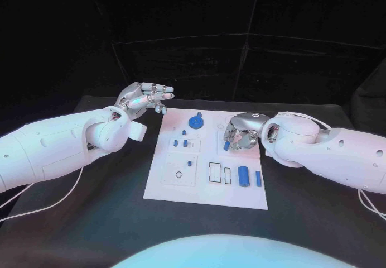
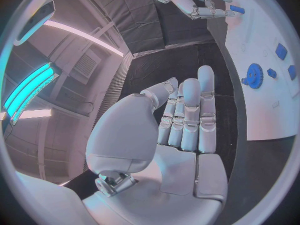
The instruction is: Assemble the parts on the task board
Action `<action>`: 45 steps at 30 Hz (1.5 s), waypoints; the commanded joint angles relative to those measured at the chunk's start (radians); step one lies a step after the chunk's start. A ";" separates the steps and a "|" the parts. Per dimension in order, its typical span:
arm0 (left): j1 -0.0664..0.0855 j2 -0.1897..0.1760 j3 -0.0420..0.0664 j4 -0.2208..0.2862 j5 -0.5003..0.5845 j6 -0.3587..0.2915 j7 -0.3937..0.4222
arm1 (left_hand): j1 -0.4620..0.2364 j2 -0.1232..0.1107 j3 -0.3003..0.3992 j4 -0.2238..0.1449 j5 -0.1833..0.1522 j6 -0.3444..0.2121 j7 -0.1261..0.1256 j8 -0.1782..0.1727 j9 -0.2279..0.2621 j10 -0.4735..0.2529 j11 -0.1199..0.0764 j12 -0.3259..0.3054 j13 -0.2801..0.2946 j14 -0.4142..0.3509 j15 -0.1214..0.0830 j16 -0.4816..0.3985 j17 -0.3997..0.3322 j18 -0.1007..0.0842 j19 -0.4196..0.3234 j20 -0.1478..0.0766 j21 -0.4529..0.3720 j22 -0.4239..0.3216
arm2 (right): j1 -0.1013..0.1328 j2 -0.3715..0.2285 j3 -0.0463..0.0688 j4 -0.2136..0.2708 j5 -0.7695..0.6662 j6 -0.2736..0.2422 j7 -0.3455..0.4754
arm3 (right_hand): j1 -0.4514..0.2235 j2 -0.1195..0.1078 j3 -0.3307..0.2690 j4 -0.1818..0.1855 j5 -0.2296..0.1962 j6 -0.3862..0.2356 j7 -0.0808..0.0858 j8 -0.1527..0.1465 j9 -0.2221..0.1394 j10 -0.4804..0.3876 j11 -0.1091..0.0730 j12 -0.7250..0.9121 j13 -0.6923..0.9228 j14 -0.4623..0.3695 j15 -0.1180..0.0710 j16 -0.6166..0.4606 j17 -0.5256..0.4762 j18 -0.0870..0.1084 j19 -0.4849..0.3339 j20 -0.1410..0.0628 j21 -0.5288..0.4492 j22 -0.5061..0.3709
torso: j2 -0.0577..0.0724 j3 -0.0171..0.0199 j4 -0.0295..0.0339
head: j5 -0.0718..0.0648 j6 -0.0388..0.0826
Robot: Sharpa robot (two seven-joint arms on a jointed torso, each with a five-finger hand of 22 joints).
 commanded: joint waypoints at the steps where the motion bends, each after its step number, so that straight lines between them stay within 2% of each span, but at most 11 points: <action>1: 0.002 0.002 0.001 0.000 0.004 0.013 0.003 | 0.009 -0.001 -0.003 -0.004 -0.004 0.003 0.006 0.005 -0.002 -0.006 0.001 0.004 -0.001 -0.008 0.001 -0.007 -0.002 0.013 -0.004 -0.002 -0.004 -0.001 | 0.000 0.008 0.000 -0.007 -0.010 0.033 0.020 | 0.002 0.019 0.022 -0.001 -0.014 0.017 0.001 0.004 0.000 0.023 -0.002 0.000 -0.001 0.027 -0.009 0.008 0.003 0.001 0.009 -0.005 0.009 0.010 | 0.000 0.0004 0.0001 | -0.001 -0.001; 10: 0.002 0.002 0.001 -0.001 0.004 0.013 0.002 | 0.009 -0.001 -0.003 -0.004 -0.004 0.003 0.006 0.005 -0.002 -0.006 0.001 0.004 -0.001 -0.008 0.001 -0.007 -0.002 0.013 -0.004 -0.002 -0.004 -0.001 | -0.007 0.029 0.000 -0.027 -0.010 0.025 0.030 | 0.008 0.037 0.096 -0.002 -0.046 0.071 0.001 0.012 0.002 0.074 -0.008 -0.022 -0.001 0.030 -0.013 0.015 0.007 -0.001 0.017 -0.010 0.019 0.023 | 0.000 0.0002 -0.0013 | 0.000 -0.006; 18: 0.001 0.002 0.000 -0.002 0.004 0.014 0.001 | 0.009 -0.001 -0.003 -0.004 -0.004 0.003 0.006 0.005 -0.002 -0.006 0.001 0.004 -0.001 -0.008 0.001 -0.007 -0.002 0.013 -0.004 -0.002 -0.004 -0.001 | -0.010 0.037 0.000 -0.046 -0.013 0.012 0.026 | 0.004 0.028 0.153 -0.009 -0.054 0.104 0.000 0.013 0.002 0.113 -0.012 -0.042 0.001 0.031 -0.017 0.023 0.014 -0.003 0.021 -0.015 0.026 0.031 | -0.001 -0.0003 -0.0006 | 0.001 -0.006; 23: 0.001 0.001 0.000 -0.001 0.004 0.015 0.000 | 0.009 -0.001 -0.003 -0.004 -0.004 0.003 0.006 0.005 -0.002 -0.006 0.001 0.004 -0.001 -0.008 0.001 -0.007 -0.002 0.013 -0.004 -0.002 -0.004 -0.001 | -0.010 0.030 0.000 -0.041 -0.026 -0.034 0.032 | 0.013 0.027 0.188 -0.023 -0.057 0.119 0.001 0.014 0.003 0.133 -0.014 -0.048 0.002 0.032 -0.019 0.027 0.019 -0.003 0.023 -0.018 0.031 0.037 | -0.001 -0.0009 -0.0010 | 0.000 -0.005; 28: 0.001 0.000 0.000 -0.001 0.004 0.015 0.000 | 0.009 -0.001 -0.003 -0.004 -0.004 0.003 0.006 0.005 -0.002 -0.006 0.001 0.004 -0.001 -0.008 0.001 -0.007 -0.002 0.013 -0.004 -0.002 -0.004 -0.001 | -0.010 0.008 0.000 -0.005 -0.025 -0.109 0.055 | 0.008 0.016 0.213 -0.032 -0.043 0.126 0.001 0.012 0.002 0.146 -0.016 -0.056 0.003 0.033 -0.019 0.032 0.023 -0.005 0.027 -0.020 0.036 0.044 | -0.002 -0.0003 -0.0016 | 0.002 -0.004; 33: 0.001 -0.001 0.000 -0.001 0.004 0.014 -0.001 | 0.009 -0.001 -0.003 -0.004 -0.004 0.003 0.006 0.005 -0.002 -0.006 0.001 0.004 -0.001 -0.008 0.001 -0.007 -0.002 0.013 -0.004 -0.002 -0.004 -0.001 | -0.009 -0.031 0.002 0.056 -0.004 -0.181 0.074 | 0.003 0.008 0.230 -0.037 -0.034 0.127 0.003 0.009 0.001 0.148 -0.015 -0.064 0.003 0.033 -0.019 0.033 0.023 -0.005 0.027 -0.020 0.038 0.047 | -0.004 -0.0030 -0.0009 | -0.001 -0.002; 35: 0.002 -0.001 0.000 0.000 0.004 0.014 -0.001 | 0.009 0.000 -0.004 -0.005 -0.005 0.003 0.005 0.006 -0.002 -0.007 0.001 0.005 -0.002 -0.008 0.001 -0.007 -0.002 0.013 -0.005 -0.002 -0.004 -0.001 | -0.005 -0.044 0.002 0.080 0.008 -0.201 0.080 | 0.002 0.007 0.232 -0.038 -0.034 0.127 0.003 0.008 0.000 0.148 -0.014 -0.066 0.003 0.033 -0.019 0.034 0.024 -0.005 0.027 -0.020 0.038 0.046 | -0.003 -0.0027 0.0000 | -0.001 0.000; 41: 0.002 -0.001 0.000 0.001 0.004 0.014 0.000 | 0.010 0.000 -0.005 -0.005 -0.006 0.003 0.005 0.007 -0.002 -0.007 0.000 0.007 -0.002 -0.009 0.001 -0.007 -0.004 0.013 -0.005 -0.002 -0.005 -0.002 | 0.000 -0.057 0.008 0.139 0.032 -0.234 0.094 | -0.001 0.005 0.239 -0.039 -0.033 0.126 0.004 0.006 0.000 0.147 -0.013 -0.070 0.002 0.033 -0.018 0.035 0.024 -0.005 0.027 -0.019 0.039 0.047 | -0.001 -0.0020 0.0012 | 0.002 0.000; 45: 0.002 -0.001 0.000 0.003 0.004 0.014 0.000 | 0.010 0.000 -0.005 -0.005 -0.006 0.003 0.005 0.007 -0.002 -0.007 0.000 0.007 -0.002 -0.009 0.001 -0.007 -0.004 0.013 -0.005 -0.002 -0.005 -0.002 | 0.001 -0.030 0.011 0.162 0.037 -0.239 0.108 | -0.002 0.004 0.245 -0.041 -0.031 0.127 0.004 0.005 0.000 0.147 -0.013 -0.073 0.002 0.033 -0.018 0.035 0.024 -0.005 0.027 -0.019 0.040 0.048 | -0.001 -0.0017 0.0014 | 0.008 -0.003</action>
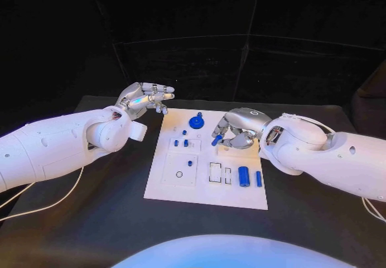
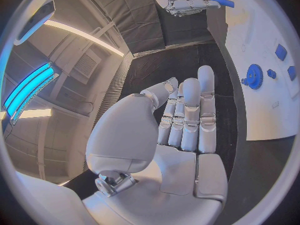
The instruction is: Assemble the parts on the task board
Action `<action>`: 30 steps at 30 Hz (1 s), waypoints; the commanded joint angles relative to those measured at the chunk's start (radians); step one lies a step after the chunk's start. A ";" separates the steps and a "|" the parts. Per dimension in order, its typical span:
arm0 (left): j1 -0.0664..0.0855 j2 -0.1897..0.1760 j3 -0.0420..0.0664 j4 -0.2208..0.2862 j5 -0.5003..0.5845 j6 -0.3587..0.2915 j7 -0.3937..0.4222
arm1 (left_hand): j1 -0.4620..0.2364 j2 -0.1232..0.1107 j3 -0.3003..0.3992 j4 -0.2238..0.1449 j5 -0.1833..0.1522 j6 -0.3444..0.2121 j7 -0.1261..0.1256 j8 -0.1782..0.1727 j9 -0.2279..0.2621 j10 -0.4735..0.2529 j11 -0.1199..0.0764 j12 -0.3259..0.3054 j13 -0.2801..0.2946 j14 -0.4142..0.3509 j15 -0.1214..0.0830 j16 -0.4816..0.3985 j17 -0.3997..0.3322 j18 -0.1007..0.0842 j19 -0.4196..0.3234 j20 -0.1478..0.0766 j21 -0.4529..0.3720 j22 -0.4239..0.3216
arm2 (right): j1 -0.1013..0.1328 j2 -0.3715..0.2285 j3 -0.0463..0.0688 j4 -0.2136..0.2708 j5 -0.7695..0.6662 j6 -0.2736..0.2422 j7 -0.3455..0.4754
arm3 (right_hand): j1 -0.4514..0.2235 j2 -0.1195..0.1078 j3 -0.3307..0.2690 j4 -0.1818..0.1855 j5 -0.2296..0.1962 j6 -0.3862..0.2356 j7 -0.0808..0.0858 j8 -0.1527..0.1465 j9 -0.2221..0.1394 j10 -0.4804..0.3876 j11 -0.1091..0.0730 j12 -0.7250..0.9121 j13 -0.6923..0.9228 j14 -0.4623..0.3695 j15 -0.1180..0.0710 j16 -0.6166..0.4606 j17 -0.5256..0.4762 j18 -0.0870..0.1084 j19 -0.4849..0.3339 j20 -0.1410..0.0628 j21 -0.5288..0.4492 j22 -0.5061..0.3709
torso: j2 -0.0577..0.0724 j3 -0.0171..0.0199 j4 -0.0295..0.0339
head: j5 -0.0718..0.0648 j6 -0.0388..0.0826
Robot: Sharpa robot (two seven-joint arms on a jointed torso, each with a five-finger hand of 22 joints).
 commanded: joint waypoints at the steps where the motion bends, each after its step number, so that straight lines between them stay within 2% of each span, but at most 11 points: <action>1: 0.002 0.000 0.001 0.003 0.004 0.010 0.004 | 0.010 0.000 -0.002 -0.003 -0.006 0.003 0.005 0.007 -0.001 -0.007 0.000 0.003 -0.001 -0.009 0.001 -0.003 -0.001 0.013 -0.005 -0.002 -0.005 -0.001 | 0.002 0.025 0.001 0.014 0.021 -0.050 0.036 | 0.000 -0.009 0.009 -0.002 0.007 0.004 0.002 -0.005 -0.001 0.005 0.002 -0.006 -0.001 0.030 -0.007 0.002 0.000 -0.005 0.008 0.000 0.007 0.001 | 0.001 0.0005 0.0009 | 0.006 -0.003; 7: 0.002 0.004 0.001 0.004 0.004 0.011 0.004 | 0.010 0.000 -0.002 -0.003 -0.006 0.003 0.005 0.007 -0.001 -0.007 0.000 0.003 -0.001 -0.009 0.001 -0.003 -0.001 0.013 -0.005 -0.002 -0.005 -0.001 | -0.004 0.128 0.000 -0.015 0.021 -0.022 0.064 | -0.001 -0.009 0.018 -0.005 0.011 0.004 0.003 -0.007 -0.001 0.006 0.003 -0.010 -0.001 0.029 -0.007 0.002 -0.002 -0.004 0.006 0.001 0.005 -0.002 | 0.002 -0.0007 0.0011 | 0.013 -0.008; 10: 0.002 0.007 0.001 0.004 0.004 0.012 0.005 | 0.010 0.000 -0.002 -0.003 -0.006 0.003 0.005 0.007 -0.001 -0.007 0.000 0.003 -0.001 -0.009 0.001 -0.003 -0.001 0.013 -0.005 -0.002 -0.005 -0.001 | -0.017 0.176 -0.004 -0.038 0.015 0.001 0.074 | -0.002 -0.009 0.021 -0.005 0.012 0.004 0.004 -0.007 -0.001 0.005 0.003 -0.011 -0.001 0.029 -0.006 0.001 -0.003 -0.004 0.005 0.001 0.005 -0.004 | 0.001 -0.0003 0.0028 | 0.016 -0.012; 14: 0.002 0.011 0.001 0.004 0.004 0.013 0.005 | 0.010 0.000 -0.002 -0.003 -0.006 0.003 0.005 0.007 -0.001 -0.007 0.000 0.003 -0.001 -0.009 0.001 -0.003 -0.001 0.013 -0.005 -0.002 -0.005 -0.001 | -0.044 0.227 -0.016 -0.073 -0.004 0.041 0.080 | -0.005 -0.010 0.028 -0.006 0.014 0.002 0.005 -0.010 -0.002 0.004 0.005 -0.016 -0.001 0.029 -0.005 0.001 -0.005 -0.003 0.002 0.002 0.003 -0.007 | 0.001 0.0005 0.0022 | 0.026 -0.017; 16: 0.002 0.011 0.001 0.004 0.004 0.013 0.005 | 0.010 0.000 -0.002 -0.003 -0.006 0.003 0.005 0.007 -0.001 -0.007 0.000 0.003 -0.001 -0.009 0.001 -0.003 -0.001 0.013 -0.005 -0.002 -0.005 -0.001 | -0.057 0.242 -0.020 -0.087 -0.011 0.057 0.081 | -0.006 -0.010 0.029 -0.006 0.014 0.001 0.006 -0.010 -0.002 0.003 0.005 -0.016 -0.001 0.028 -0.005 0.001 -0.005 -0.003 0.002 0.002 0.003 -0.008 | 0.001 0.0002 0.0022 | 0.029 -0.020; 20: 0.002 0.013 0.001 0.002 0.004 0.013 0.005 | 0.010 0.000 -0.002 -0.003 -0.006 0.003 0.005 0.007 -0.001 -0.007 0.000 0.003 -0.001 -0.009 0.001 -0.003 -0.001 0.013 -0.005 -0.002 -0.005 -0.001 | -0.076 0.266 -0.024 -0.112 -0.029 0.076 0.084 | -0.007 -0.011 0.033 -0.008 0.016 0.000 0.006 -0.012 -0.002 0.002 0.006 -0.019 -0.001 0.028 -0.004 0.001 -0.006 -0.003 0.001 0.002 0.003 -0.008 | 0.001 0.0001 -0.0018 | 0.037 -0.022; 22: 0.002 0.014 0.001 0.002 0.004 0.014 0.005 | 0.010 0.000 -0.002 -0.003 -0.006 0.003 0.005 0.007 -0.001 -0.007 0.000 0.003 -0.001 -0.009 0.001 -0.003 -0.001 0.013 -0.005 -0.002 -0.005 -0.001 | -0.081 0.273 -0.025 -0.120 -0.038 0.085 0.083 | -0.007 -0.011 0.034 -0.008 0.016 0.000 0.006 -0.012 -0.002 0.002 0.006 -0.020 -0.001 0.028 -0.004 0.001 -0.005 -0.003 0.001 0.002 0.003 -0.008 | 0.001 0.0015 -0.0010 | 0.039 -0.025; 30: 0.002 0.016 0.001 0.000 0.004 0.015 0.005 | 0.010 0.000 -0.002 -0.003 -0.006 0.003 0.005 0.007 -0.001 -0.007 0.000 0.003 -0.001 -0.009 0.001 -0.003 -0.001 0.013 -0.005 -0.002 -0.005 -0.001 | -0.089 0.290 -0.027 -0.135 -0.061 0.111 0.074 | -0.007 -0.011 0.034 -0.008 0.016 0.000 0.006 -0.012 -0.002 0.002 0.006 -0.020 -0.001 0.028 -0.004 0.001 -0.005 -0.003 0.001 0.002 0.003 -0.008 | 0.001 0.0013 -0.0005 | 0.042 -0.027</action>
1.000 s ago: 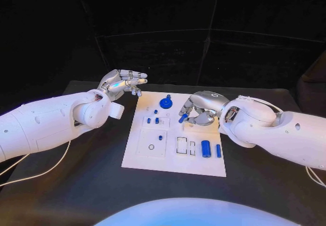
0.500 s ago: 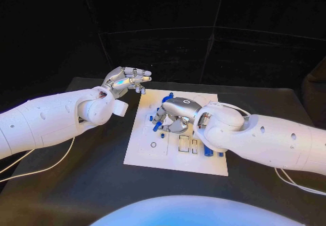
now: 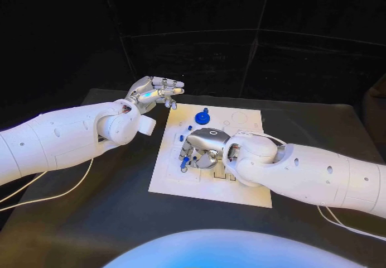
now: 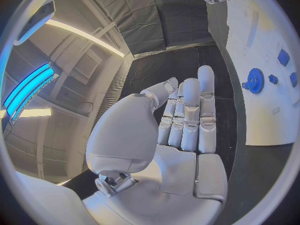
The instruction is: Assemble the parts on the task board
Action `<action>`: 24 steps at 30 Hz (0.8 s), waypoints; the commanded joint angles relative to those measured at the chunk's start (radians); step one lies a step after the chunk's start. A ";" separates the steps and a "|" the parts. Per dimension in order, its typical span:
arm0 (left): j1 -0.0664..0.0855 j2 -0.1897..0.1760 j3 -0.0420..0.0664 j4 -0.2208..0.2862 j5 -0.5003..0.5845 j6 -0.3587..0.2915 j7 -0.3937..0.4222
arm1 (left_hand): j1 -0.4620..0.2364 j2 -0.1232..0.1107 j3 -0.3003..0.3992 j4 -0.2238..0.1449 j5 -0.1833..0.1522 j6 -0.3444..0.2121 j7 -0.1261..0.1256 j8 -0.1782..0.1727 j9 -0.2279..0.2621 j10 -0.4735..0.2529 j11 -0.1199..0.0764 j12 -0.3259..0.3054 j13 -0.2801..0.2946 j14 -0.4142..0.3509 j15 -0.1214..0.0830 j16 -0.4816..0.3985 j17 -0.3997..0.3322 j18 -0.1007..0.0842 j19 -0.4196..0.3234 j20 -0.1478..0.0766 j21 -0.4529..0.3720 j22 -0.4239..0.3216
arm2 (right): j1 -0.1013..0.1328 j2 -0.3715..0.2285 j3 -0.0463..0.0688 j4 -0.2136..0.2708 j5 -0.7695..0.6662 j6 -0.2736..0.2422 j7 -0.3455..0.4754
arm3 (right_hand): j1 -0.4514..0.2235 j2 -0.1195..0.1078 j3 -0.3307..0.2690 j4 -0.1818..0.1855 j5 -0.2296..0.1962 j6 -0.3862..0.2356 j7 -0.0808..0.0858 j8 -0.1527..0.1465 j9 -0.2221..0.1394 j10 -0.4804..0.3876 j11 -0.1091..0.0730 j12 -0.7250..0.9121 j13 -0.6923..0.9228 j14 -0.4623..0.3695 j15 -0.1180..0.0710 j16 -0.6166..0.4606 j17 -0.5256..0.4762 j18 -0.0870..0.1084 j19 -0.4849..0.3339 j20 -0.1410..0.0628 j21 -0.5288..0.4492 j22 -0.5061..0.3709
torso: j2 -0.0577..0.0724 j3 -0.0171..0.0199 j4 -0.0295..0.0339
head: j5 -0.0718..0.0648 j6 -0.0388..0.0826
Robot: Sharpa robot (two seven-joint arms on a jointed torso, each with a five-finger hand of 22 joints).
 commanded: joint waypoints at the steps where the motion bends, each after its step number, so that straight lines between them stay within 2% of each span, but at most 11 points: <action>1: 0.002 0.002 0.001 0.000 0.004 0.012 0.005 | 0.010 0.000 -0.002 -0.003 -0.007 0.003 0.005 0.007 -0.001 -0.007 0.000 0.003 -0.001 -0.009 0.001 -0.004 -0.001 0.013 -0.005 -0.002 -0.005 -0.001 | -0.001 0.006 0.000 -0.005 -0.037 0.043 0.001 | -0.001 -0.005 0.004 0.000 0.006 0.001 0.007 -0.001 0.002 0.002 0.006 -0.004 0.000 0.028 -0.004 0.001 -0.001 -0.003 0.001 0.002 0.003 -0.001 | -0.001 0.0000 -0.0003 | 0.002 0.000; 17: 0.002 0.002 0.001 0.000 0.004 0.013 0.004 | 0.010 0.000 -0.002 -0.003 -0.007 0.003 0.005 0.007 -0.001 -0.007 0.000 0.003 -0.001 -0.009 0.001 -0.004 -0.001 0.013 -0.005 -0.002 -0.005 -0.001 | -0.005 0.017 -0.002 -0.015 -0.064 0.081 -0.022 | -0.005 -0.006 0.008 0.000 0.008 0.001 0.009 -0.002 0.002 0.002 0.007 -0.006 0.000 0.028 -0.003 0.001 -0.002 -0.003 -0.001 0.003 0.002 -0.003 | -0.001 -0.0004 0.0003 | 0.006 -0.006; 24: 0.002 0.001 0.001 0.000 0.004 0.014 0.004 | 0.010 0.000 -0.002 -0.003 -0.007 0.003 0.005 0.007 -0.001 -0.007 0.000 0.003 -0.001 -0.009 0.001 -0.004 -0.001 0.013 -0.005 -0.002 -0.005 -0.001 | -0.006 0.024 -0.004 -0.014 -0.112 0.079 -0.042 | -0.013 -0.012 0.009 0.000 0.006 0.000 0.009 -0.003 0.002 0.003 0.007 -0.009 0.000 0.027 -0.002 0.000 -0.004 -0.003 -0.002 0.004 0.002 -0.003 | -0.001 -0.0007 -0.0004 | 0.007 -0.008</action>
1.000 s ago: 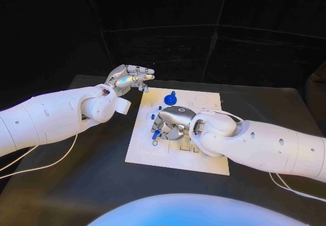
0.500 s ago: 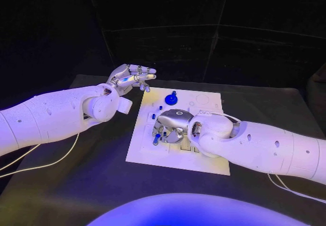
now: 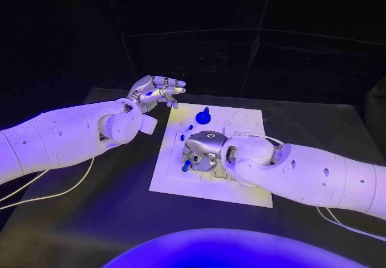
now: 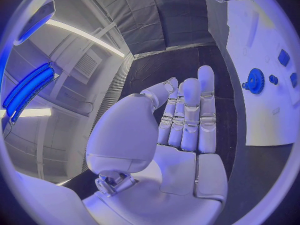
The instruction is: Assemble the parts on the task board
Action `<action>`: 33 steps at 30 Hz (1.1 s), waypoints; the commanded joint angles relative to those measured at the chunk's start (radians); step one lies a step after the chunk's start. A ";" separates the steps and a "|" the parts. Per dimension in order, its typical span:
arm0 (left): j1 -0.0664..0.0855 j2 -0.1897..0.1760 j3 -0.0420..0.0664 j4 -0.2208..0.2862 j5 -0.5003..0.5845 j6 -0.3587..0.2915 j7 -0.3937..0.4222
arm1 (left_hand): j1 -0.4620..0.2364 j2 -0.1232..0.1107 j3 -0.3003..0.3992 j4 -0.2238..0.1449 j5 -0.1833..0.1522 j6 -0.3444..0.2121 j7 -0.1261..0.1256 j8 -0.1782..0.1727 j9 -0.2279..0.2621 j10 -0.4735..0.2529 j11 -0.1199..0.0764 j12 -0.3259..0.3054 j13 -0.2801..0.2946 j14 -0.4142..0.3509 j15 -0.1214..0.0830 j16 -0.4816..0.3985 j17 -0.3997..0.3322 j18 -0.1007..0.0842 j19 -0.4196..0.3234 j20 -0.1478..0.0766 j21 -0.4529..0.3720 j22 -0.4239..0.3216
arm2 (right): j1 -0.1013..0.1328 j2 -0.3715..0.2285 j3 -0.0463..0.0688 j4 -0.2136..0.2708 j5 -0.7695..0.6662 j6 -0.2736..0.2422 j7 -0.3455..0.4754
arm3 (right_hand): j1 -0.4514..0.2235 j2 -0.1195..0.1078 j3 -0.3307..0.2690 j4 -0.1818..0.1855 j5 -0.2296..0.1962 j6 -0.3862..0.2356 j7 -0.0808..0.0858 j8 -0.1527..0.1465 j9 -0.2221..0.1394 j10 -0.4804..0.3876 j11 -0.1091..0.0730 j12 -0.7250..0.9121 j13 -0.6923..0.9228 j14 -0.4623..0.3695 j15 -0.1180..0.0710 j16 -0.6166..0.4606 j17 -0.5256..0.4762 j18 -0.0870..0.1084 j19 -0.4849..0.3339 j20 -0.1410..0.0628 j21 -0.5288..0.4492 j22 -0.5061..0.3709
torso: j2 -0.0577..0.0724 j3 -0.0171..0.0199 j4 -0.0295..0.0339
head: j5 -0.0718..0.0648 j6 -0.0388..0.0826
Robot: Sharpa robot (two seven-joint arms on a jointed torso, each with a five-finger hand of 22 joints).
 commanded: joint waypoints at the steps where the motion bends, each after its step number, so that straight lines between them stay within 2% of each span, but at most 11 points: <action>1: 0.002 0.000 0.001 0.001 0.004 0.012 0.004 | 0.010 0.000 -0.002 -0.003 -0.007 0.003 0.005 0.007 -0.001 -0.007 0.000 0.003 -0.001 -0.009 0.001 -0.004 -0.001 0.013 -0.005 -0.002 -0.005 -0.001 | 0.001 0.004 -0.006 0.003 -0.053 0.014 -0.021 | -0.009 -0.008 0.005 0.001 0.001 -0.003 0.007 0.003 0.001 0.003 0.007 -0.006 0.001 0.027 -0.002 0.000 -0.001 -0.003 -0.002 0.004 0.001 -0.002 | 0.000 -0.0003 -0.0002 | 0.000 0.000; 4: 0.002 0.001 0.001 0.001 0.004 0.012 0.004 | 0.010 0.000 -0.002 -0.003 -0.007 0.003 0.005 0.007 -0.001 -0.007 0.000 0.003 -0.001 -0.009 0.001 -0.004 -0.001 0.013 -0.005 -0.002 -0.005 -0.001 | 0.001 0.008 -0.019 0.007 -0.069 0.011 -0.023 | -0.012 -0.011 0.006 0.001 0.001 -0.004 0.007 0.002 0.001 0.002 0.008 -0.008 0.001 0.027 -0.002 0.000 -0.002 -0.003 -0.003 0.005 0.001 -0.003 | 0.000 -0.0003 -0.0002 | 0.001 -0.001; 8: 0.002 0.001 0.001 0.000 0.004 0.012 0.004 | 0.010 0.000 -0.002 -0.003 -0.007 0.003 0.005 0.007 -0.001 -0.007 0.000 0.003 -0.001 -0.009 0.001 -0.004 -0.001 0.013 -0.005 -0.002 -0.005 -0.001 | 0.001 0.017 -0.028 0.009 -0.090 0.005 -0.025 | -0.023 -0.020 0.007 0.001 0.001 -0.011 0.010 -0.001 0.000 -0.003 0.010 -0.014 0.001 0.026 0.000 0.000 -0.005 -0.002 -0.005 0.006 0.000 -0.005 | 0.000 0.0000 0.0001 | 0.001 -0.002; 14: 0.002 0.001 0.001 0.000 0.004 0.012 0.003 | 0.010 0.000 -0.002 -0.003 -0.007 0.003 0.005 0.007 -0.001 -0.007 0.000 0.003 -0.001 -0.009 0.001 -0.004 -0.001 0.013 -0.005 -0.002 -0.005 -0.001 | 0.001 0.025 -0.032 0.007 -0.100 -0.011 -0.025 | -0.053 -0.047 0.003 0.008 0.010 -0.062 0.022 -0.006 -0.005 -0.038 0.022 -0.025 -0.001 0.024 0.010 -0.001 -0.009 0.000 -0.013 0.014 -0.008 -0.019 | -0.001 -0.0005 -0.0001 | 0.001 -0.002; 20: 0.002 0.000 0.001 0.000 0.004 0.013 0.003 | 0.010 0.000 -0.002 -0.003 -0.007 0.003 0.005 0.007 -0.001 -0.007 0.000 0.003 -0.001 -0.009 0.001 -0.004 -0.001 0.013 -0.005 -0.002 -0.005 -0.001 | 0.001 0.025 -0.033 0.005 -0.102 -0.041 -0.024 | -0.072 -0.065 -0.003 0.013 0.016 -0.115 0.024 -0.006 -0.005 -0.072 0.029 -0.024 -0.002 0.022 0.016 -0.002 -0.014 0.002 -0.020 0.021 -0.015 -0.031 | 0.000 -0.0005 -0.0006 | 0.001 -0.002; 25: 0.002 0.000 0.001 -0.001 0.004 0.016 0.001 | 0.011 0.002 -0.004 -0.004 -0.007 0.002 0.005 0.008 -0.001 -0.009 0.001 0.006 -0.002 -0.011 0.001 -0.004 -0.004 0.013 -0.006 -0.002 -0.006 -0.002 | 0.001 0.022 -0.033 0.006 -0.100 -0.089 -0.018 | -0.083 -0.079 -0.019 0.016 0.016 -0.171 0.025 -0.005 -0.004 -0.133 0.037 -0.021 -0.002 0.014 0.023 -0.014 -0.038 0.009 -0.039 0.027 -0.037 -0.068 | 0.000 0.0002 0.0000 | 0.001 -0.001; 28: 0.002 0.000 0.001 -0.001 0.004 0.017 0.000 | 0.011 0.002 -0.004 -0.004 -0.007 0.002 0.005 0.008 -0.001 -0.009 0.001 0.006 -0.002 -0.011 0.001 -0.004 -0.004 0.013 -0.006 -0.002 -0.006 -0.002 | 0.001 0.017 -0.034 0.009 -0.094 -0.139 -0.007 | -0.084 -0.084 -0.045 0.017 0.018 -0.206 0.027 -0.003 -0.003 -0.177 0.039 -0.017 -0.001 0.005 0.026 -0.032 -0.069 0.018 -0.062 0.029 -0.066 -0.117 | 0.000 0.0004 -0.0003 | 0.001 -0.001; 33: 0.002 -0.001 0.001 -0.002 0.004 0.018 -0.001 | 0.011 0.002 -0.004 -0.004 -0.007 0.002 0.005 0.008 -0.001 -0.009 0.001 0.006 -0.002 -0.011 0.001 -0.004 -0.004 0.013 -0.006 -0.002 -0.006 -0.002 | 0.000 -0.003 -0.034 0.023 -0.081 -0.216 0.011 | -0.082 -0.087 -0.098 0.020 0.022 -0.240 0.022 -0.003 -0.002 -0.224 0.041 -0.003 0.002 -0.003 0.025 -0.051 -0.097 0.027 -0.086 0.031 -0.105 -0.175 | 0.000 0.0013 -0.0009 | -0.002 0.002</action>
